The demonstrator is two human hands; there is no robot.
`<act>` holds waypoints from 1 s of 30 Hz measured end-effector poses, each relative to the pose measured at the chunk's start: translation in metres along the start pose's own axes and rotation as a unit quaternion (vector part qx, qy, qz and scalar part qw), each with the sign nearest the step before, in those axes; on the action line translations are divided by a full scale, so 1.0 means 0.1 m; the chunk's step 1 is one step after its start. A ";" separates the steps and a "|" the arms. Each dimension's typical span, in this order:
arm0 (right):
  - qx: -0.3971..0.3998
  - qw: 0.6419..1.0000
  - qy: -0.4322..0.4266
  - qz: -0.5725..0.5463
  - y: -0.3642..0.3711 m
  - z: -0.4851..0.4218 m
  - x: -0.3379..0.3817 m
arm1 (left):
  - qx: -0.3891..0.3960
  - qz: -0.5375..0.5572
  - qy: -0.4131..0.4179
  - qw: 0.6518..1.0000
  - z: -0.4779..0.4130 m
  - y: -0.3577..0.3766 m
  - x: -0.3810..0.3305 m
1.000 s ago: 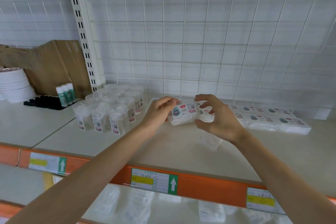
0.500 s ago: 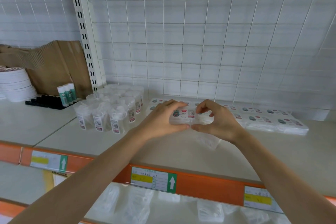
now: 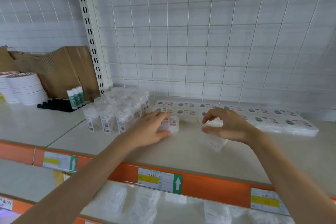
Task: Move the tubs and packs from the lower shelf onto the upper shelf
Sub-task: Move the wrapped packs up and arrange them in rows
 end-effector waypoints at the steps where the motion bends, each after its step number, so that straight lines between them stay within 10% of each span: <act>1: 0.001 1.000 0.008 -0.010 -0.01 0.00 -0.02 | -0.008 0.003 0.008 1.000 0.01 -0.01 -0.03; 30: 0.047 0.998 0.024 -0.020 0.18 0.02 -0.01 | -0.049 -0.037 0.026 0.998 0.03 -0.01 -0.03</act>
Point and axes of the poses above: each hand's wrist, its own z-axis away from the middle knuckle, its own y-axis out of the palm, x = y × z, the point moved 10 cm from there along -z, towards the middle knuckle, and after that the axes turned 9 degrees about -x, right-handed, at the moved point
